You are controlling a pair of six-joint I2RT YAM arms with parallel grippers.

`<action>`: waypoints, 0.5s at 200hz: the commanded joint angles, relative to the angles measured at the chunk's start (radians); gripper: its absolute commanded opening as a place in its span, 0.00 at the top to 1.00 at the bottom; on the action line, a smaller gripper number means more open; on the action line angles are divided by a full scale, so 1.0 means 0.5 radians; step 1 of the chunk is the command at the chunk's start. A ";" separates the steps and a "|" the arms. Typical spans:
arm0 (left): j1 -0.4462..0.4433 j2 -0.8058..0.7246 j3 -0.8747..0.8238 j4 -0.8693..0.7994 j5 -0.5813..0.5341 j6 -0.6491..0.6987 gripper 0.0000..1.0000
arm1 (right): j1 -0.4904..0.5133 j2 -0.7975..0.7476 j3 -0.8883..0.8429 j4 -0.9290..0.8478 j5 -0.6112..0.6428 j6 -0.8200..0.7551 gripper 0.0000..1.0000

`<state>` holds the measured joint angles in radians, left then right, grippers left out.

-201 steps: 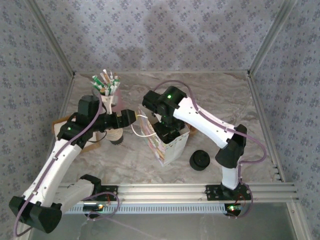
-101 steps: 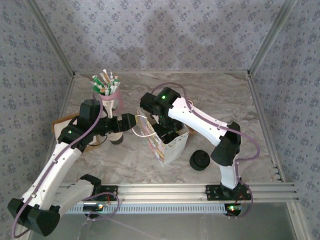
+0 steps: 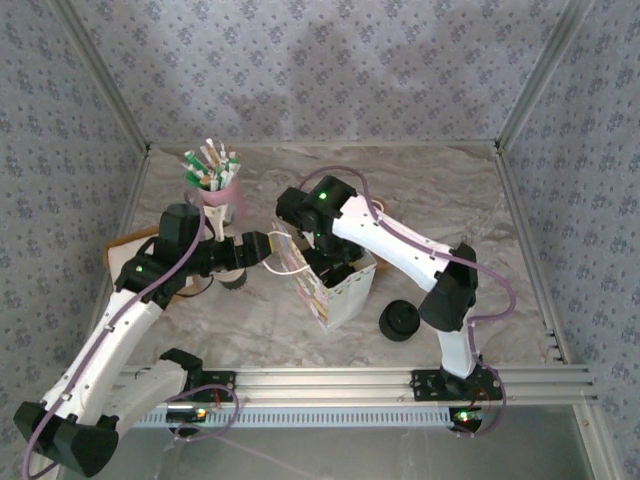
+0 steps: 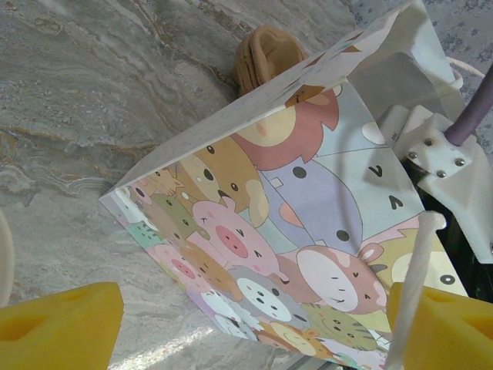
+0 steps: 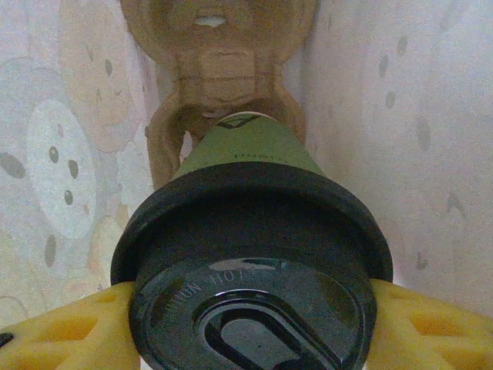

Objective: Pack the takeout coffee

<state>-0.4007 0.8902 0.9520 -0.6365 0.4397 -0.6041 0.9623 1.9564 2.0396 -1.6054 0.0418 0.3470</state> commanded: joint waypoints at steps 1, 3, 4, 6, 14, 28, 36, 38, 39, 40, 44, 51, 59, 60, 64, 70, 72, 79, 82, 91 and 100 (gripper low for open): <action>-0.008 -0.013 0.006 -0.027 -0.017 -0.007 0.12 | 0.041 0.039 0.072 -0.400 0.040 -0.004 0.37; -0.008 -0.013 0.006 -0.025 -0.017 -0.008 0.12 | 0.042 0.039 0.072 -0.400 0.042 -0.004 0.37; -0.008 -0.012 0.005 -0.027 -0.017 -0.009 0.12 | 0.040 0.039 0.072 -0.400 0.043 -0.004 0.37; -0.008 -0.011 0.005 -0.026 -0.018 -0.010 0.12 | 0.041 0.042 0.072 -0.400 0.044 -0.004 0.37; -0.008 -0.010 0.004 -0.024 -0.017 -0.009 0.12 | 0.042 0.042 0.067 -0.400 0.046 -0.004 0.37; -0.008 -0.009 0.004 -0.021 -0.016 -0.013 0.12 | 0.040 0.042 0.052 -0.400 0.053 -0.007 0.37; -0.007 -0.007 0.007 -0.022 -0.017 -0.013 0.12 | 0.034 0.045 0.042 -0.400 0.055 -0.010 0.37; -0.006 -0.007 0.007 -0.023 -0.017 -0.013 0.12 | 0.035 0.045 0.039 -0.400 0.059 -0.010 0.37; -0.006 -0.007 0.007 -0.023 -0.017 -0.013 0.12 | 0.034 0.046 0.037 -0.400 0.058 -0.010 0.37; -0.007 -0.006 0.006 -0.022 -0.017 -0.011 0.12 | 0.033 0.047 0.035 -0.399 0.061 -0.010 0.37; -0.008 -0.007 0.007 -0.024 -0.017 -0.012 0.12 | 0.033 0.050 0.030 -0.400 0.066 -0.010 0.37; -0.008 -0.007 0.007 -0.027 -0.017 -0.011 0.12 | 0.030 0.056 0.025 -0.398 0.071 -0.010 0.37; -0.008 -0.007 0.009 -0.030 -0.019 -0.008 0.12 | 0.025 0.060 0.019 -0.397 0.071 -0.006 0.37; -0.008 -0.009 0.008 -0.030 -0.018 -0.011 0.12 | 0.024 0.060 0.018 -0.397 0.072 -0.005 0.37; -0.008 -0.007 0.008 -0.031 -0.022 -0.013 0.12 | 0.024 0.064 0.015 -0.393 0.072 -0.002 0.36; -0.008 -0.010 0.008 -0.030 -0.023 -0.013 0.12 | 0.022 0.063 0.011 -0.386 0.070 0.002 0.36; -0.008 -0.009 0.008 -0.029 -0.023 -0.013 0.12 | 0.022 0.063 0.008 -0.385 0.069 0.002 0.36; -0.008 -0.009 0.007 -0.028 -0.023 -0.014 0.12 | 0.017 0.062 0.002 -0.379 0.069 0.004 0.36; -0.008 -0.008 0.007 -0.029 -0.023 -0.016 0.12 | 0.017 0.060 0.000 -0.377 0.069 0.005 0.36; -0.008 -0.009 0.004 -0.028 -0.024 -0.014 0.12 | 0.010 0.057 -0.010 -0.365 0.065 0.003 0.36; -0.008 -0.007 0.004 -0.031 -0.025 -0.014 0.12 | 0.006 0.051 -0.022 -0.355 0.064 0.005 0.36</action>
<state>-0.4007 0.8909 0.9485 -0.6369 0.4324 -0.6044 0.9733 1.9732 2.0418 -1.6054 0.0574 0.3473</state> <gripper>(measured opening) 0.881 0.636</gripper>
